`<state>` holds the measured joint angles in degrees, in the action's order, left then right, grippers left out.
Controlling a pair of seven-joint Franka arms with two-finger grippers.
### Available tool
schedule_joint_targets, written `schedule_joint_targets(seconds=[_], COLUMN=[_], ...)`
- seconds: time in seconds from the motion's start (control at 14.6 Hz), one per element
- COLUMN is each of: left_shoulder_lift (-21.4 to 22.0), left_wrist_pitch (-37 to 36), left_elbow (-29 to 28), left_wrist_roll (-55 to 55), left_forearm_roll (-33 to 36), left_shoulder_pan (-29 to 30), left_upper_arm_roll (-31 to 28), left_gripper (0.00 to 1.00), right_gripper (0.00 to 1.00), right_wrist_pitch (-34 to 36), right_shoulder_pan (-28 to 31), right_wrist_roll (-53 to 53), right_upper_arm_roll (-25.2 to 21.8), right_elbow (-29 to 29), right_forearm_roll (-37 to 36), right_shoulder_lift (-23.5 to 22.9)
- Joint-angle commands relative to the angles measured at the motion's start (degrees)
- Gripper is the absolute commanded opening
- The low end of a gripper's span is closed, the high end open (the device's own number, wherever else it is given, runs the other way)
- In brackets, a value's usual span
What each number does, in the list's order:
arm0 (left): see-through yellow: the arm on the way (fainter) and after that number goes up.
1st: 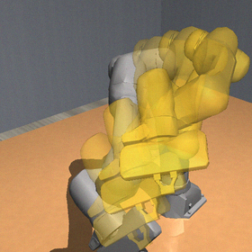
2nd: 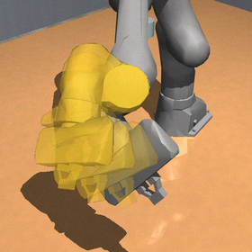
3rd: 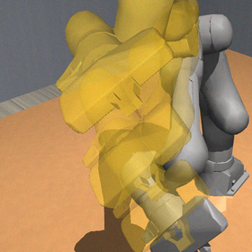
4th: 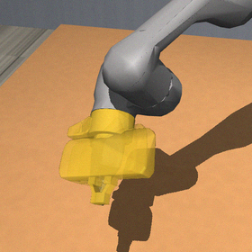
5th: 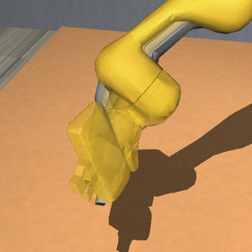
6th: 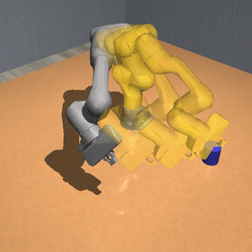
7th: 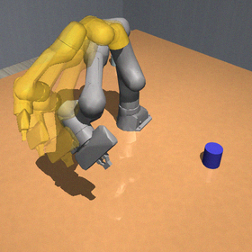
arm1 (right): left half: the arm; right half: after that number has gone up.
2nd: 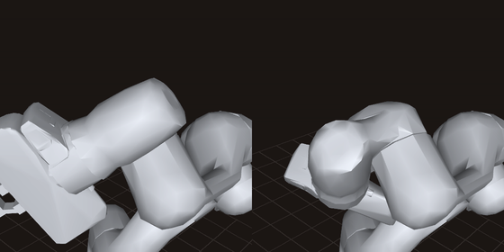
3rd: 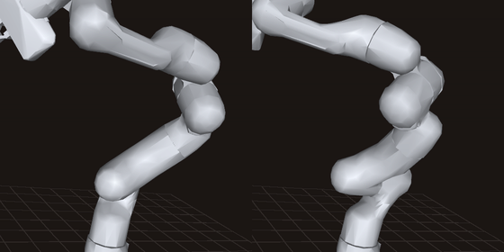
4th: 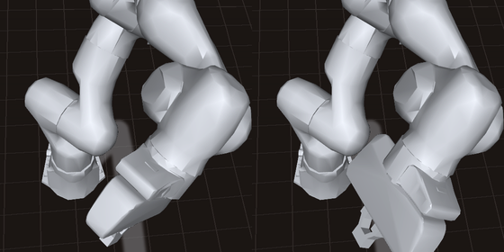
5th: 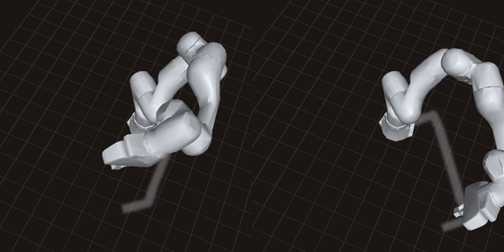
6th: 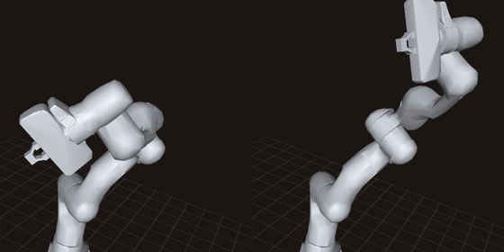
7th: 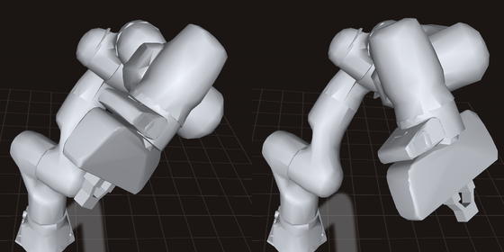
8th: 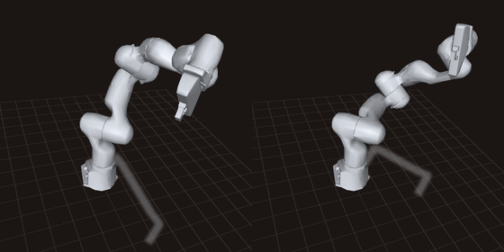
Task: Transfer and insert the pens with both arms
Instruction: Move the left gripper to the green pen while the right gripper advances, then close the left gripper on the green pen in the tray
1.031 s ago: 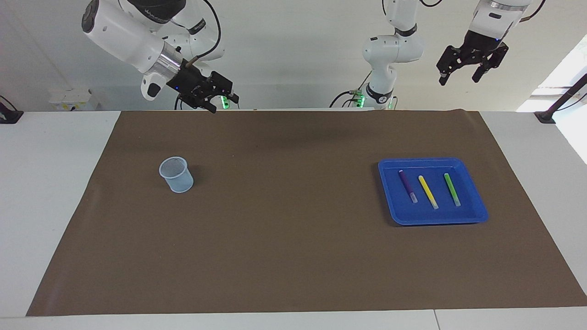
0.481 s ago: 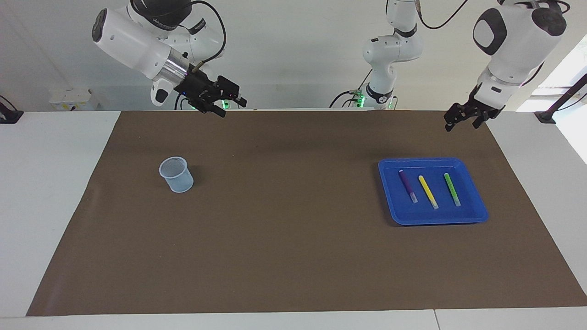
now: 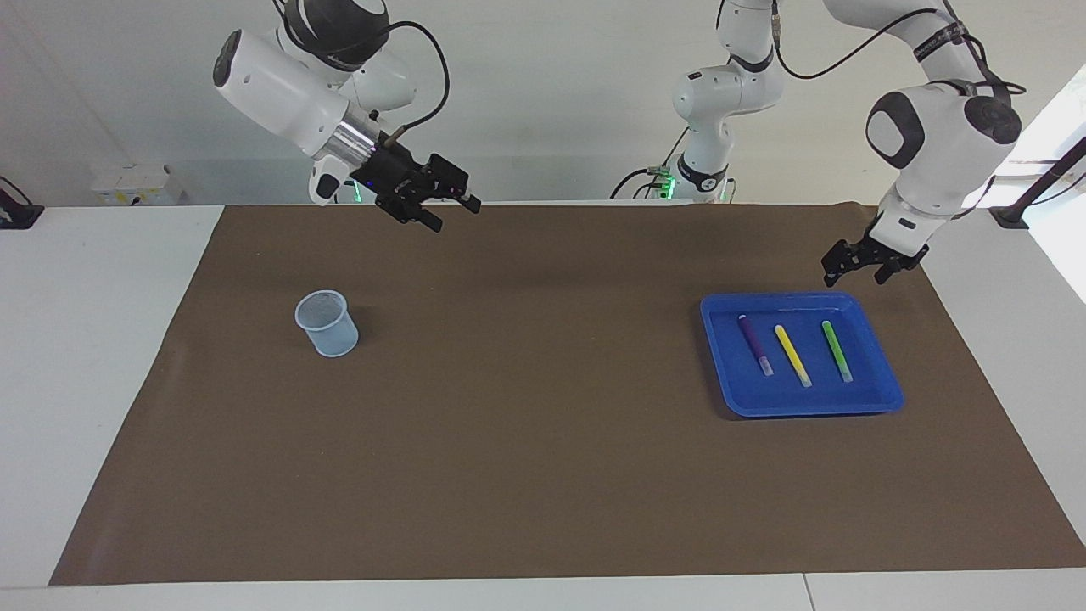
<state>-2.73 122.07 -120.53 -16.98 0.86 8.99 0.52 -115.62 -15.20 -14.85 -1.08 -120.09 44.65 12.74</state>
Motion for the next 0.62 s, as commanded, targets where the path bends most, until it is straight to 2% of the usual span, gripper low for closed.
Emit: schedule_joint_targets(seconds=[0.0,0.27,0.55], left_shoulder_lift=[-4.4,-10.7,-11.9], left_wrist_pitch=[6.1,12.6,12.8], left_elbow=[-0.8,-0.1,0.3], left_wrist_roll=[-3.5,-4.9,-5.6], left_forearm_roll=[0.5,0.6,1.0], left_shoulder_pan=[0.7,0.0,-0.1], left_upper_arm_roll=[0.3,0.4,0.4], left_gripper=[1.00,0.98,0.86], right_gripper=[1.00,1.00,1.00], right_wrist_pitch=[-0.6,-1.4,-2.1], right_shoulder_pan=[0.3,-1.2,-1.3], right_wrist_roll=[-0.4,-0.4,-0.3], right_upper_arm_roll=[0.2,0.2,0.2], right_elbow=[-1.4,-1.4,-1.4], right_forearm_roll=[1.2,1.2,1.2], right_shoulder_lift=[0.9,0.8,0.7])
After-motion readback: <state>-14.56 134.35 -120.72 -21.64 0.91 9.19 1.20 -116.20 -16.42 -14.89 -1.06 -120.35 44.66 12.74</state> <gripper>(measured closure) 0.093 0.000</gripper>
